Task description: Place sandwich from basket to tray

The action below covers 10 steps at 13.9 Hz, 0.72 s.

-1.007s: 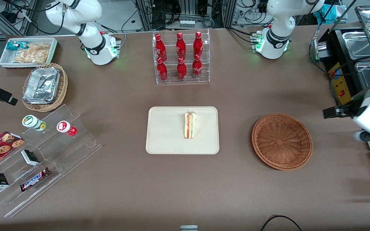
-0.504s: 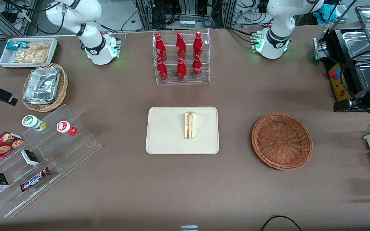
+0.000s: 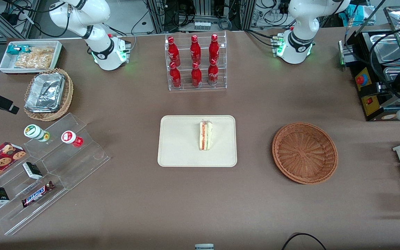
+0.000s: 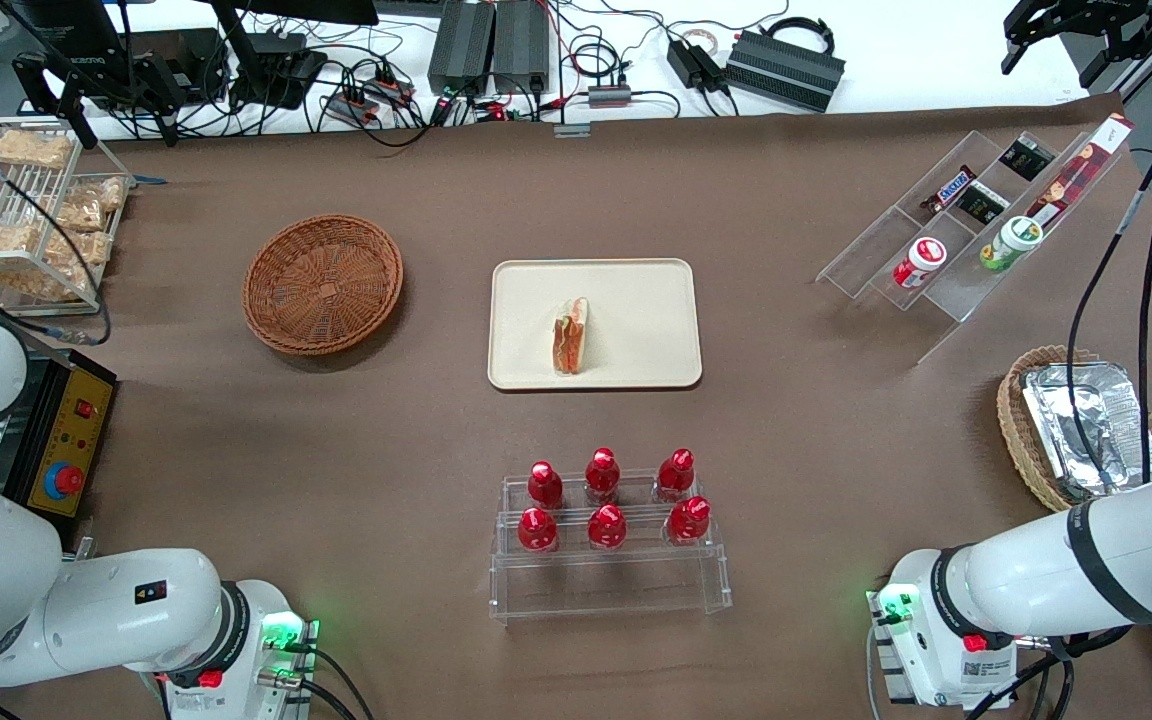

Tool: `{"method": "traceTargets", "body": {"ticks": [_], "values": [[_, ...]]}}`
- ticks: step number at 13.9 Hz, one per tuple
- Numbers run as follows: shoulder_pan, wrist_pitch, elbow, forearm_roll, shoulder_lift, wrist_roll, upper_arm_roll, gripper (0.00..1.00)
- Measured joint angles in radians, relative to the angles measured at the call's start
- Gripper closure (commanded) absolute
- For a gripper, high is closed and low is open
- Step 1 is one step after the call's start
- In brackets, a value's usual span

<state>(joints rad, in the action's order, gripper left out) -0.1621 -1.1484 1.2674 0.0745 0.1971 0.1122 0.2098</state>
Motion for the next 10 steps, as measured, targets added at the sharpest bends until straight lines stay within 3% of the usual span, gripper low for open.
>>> {"method": "traceTargets", "body": {"ticks": [5, 10], "values": [[0.041, -0.082, 0.127, -0.012, -0.098, 0.107, 0.002, 0.0], [0.074, -0.09, 0.141, -0.024, -0.118, 0.179, 0.001, 0.0]]}}
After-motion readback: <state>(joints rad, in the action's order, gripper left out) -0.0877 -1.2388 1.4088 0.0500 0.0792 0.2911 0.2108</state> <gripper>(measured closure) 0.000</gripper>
